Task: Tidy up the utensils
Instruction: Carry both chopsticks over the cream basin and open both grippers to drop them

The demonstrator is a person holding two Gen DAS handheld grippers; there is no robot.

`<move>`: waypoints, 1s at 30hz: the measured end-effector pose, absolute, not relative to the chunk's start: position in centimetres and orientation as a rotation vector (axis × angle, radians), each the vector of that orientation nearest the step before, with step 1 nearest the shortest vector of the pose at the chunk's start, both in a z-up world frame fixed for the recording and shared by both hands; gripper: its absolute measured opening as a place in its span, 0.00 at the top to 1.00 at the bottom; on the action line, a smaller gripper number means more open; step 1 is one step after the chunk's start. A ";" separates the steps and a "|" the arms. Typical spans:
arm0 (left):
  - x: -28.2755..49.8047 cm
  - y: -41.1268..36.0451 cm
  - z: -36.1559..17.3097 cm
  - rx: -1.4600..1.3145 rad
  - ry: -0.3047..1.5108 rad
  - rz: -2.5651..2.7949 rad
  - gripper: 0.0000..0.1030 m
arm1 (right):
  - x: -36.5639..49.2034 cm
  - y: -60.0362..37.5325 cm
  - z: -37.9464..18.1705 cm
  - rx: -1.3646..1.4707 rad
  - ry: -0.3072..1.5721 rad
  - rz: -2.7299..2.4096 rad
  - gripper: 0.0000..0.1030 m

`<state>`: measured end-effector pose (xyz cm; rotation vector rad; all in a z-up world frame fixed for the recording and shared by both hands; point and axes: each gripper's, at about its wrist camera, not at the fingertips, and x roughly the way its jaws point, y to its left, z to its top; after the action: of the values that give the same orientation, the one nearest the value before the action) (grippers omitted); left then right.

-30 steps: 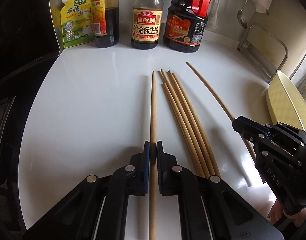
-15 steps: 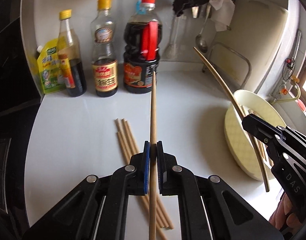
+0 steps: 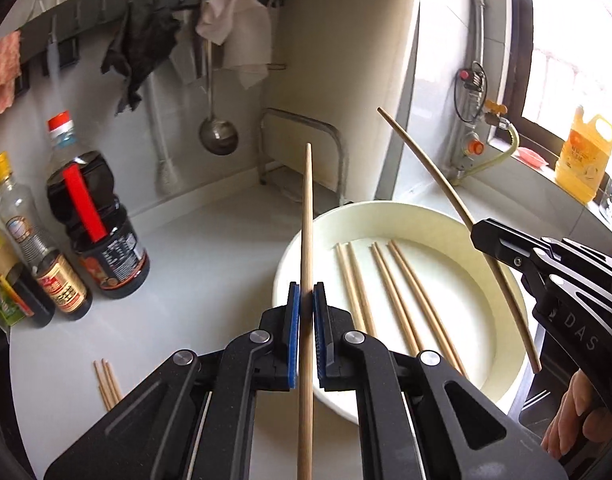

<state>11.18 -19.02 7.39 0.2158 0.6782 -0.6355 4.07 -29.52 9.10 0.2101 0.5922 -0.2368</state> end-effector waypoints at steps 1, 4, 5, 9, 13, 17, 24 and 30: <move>11.2 -19.7 7.4 0.222 0.678 -0.650 0.93 | 4.0 -30.2 9.0 0.218 0.596 -0.252 0.94; 11.5 -21.7 7.2 0.239 0.691 -0.683 0.93 | 3.8 -31.8 8.2 0.236 0.624 -0.283 0.94; 11.8 -22.3 7.0 0.242 0.701 -0.692 0.93 | 3.9 -32.3 7.8 0.245 0.640 -0.289 0.94; 13.0 -24.4 5.8 0.245 0.749 -0.704 0.93 | 4.8 -33.1 5.8 0.253 0.707 -0.307 0.94; 14.1 -25.8 4.5 0.250 0.799 -0.714 0.93 | 5.7 -33.3 4.3 0.252 0.757 -0.310 0.94; 15.0 -26.4 3.0 0.266 0.857 -0.710 0.93 | 6.0 -33.9 3.4 0.277 0.791 -0.314 0.94; 16.0 -26.4 1.6 0.252 0.927 -0.703 0.92 | 6.7 -34.5 1.6 0.305 0.859 -0.326 0.94; 16.1 -25.8 2.2 0.241 0.908 -0.682 0.56 | 6.4 -35.0 1.7 0.323 0.856 -0.352 0.78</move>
<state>16.10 -25.79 2.19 0.2406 0.9078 -0.6825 6.41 -35.03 1.67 0.3231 0.8559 -0.3524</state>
